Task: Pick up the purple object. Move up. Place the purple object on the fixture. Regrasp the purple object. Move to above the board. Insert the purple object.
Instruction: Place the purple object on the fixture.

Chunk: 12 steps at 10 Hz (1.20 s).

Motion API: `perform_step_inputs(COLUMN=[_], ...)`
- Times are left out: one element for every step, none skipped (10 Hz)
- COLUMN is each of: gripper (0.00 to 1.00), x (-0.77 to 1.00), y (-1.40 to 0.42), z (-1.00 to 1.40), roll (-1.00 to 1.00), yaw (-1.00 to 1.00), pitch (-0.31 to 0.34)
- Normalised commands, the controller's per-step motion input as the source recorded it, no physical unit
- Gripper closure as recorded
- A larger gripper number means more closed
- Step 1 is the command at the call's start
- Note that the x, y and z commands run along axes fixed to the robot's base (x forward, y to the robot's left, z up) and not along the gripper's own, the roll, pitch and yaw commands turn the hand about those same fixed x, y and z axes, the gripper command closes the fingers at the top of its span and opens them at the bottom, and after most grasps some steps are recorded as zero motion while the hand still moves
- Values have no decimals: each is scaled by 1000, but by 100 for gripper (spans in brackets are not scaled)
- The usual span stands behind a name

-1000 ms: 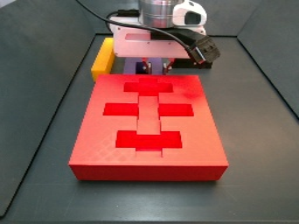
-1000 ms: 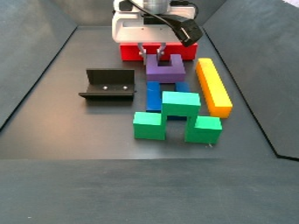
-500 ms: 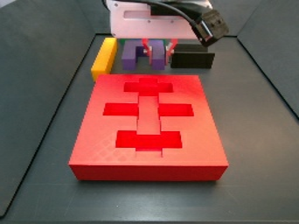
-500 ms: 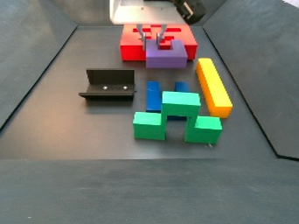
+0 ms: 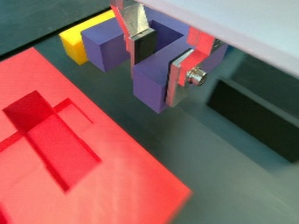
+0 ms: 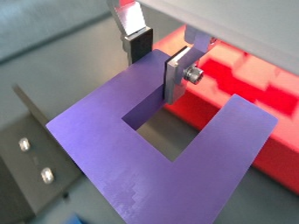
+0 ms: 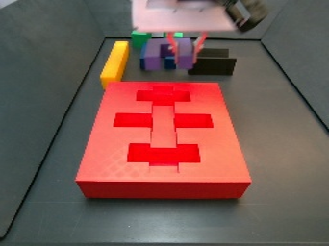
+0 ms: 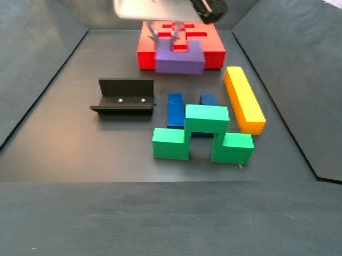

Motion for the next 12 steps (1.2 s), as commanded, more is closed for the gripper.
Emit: perform_step_inputs(gripper=[100, 100, 100, 100, 100, 100, 100, 100, 100, 100, 100, 100], x=[791, 797, 829, 831, 900, 766, 846, 749, 683, 646, 580, 489], y=[34, 20, 9, 74, 120, 137, 186, 180, 143, 154, 286, 303], z=[711, 640, 614, 563, 514, 357, 440, 394, 331, 280, 154, 289], roll=[-669, -709, -683, -700, -397, -300, -426, -620, -794, -866, -880, -974], yaw=[-129, -106, -109, -129, -103, -140, -151, -163, -174, -189, -149, -140], pitch=[0, 31, 37, 20, 260, 180, 220, 254, 209, 146, 11, 0])
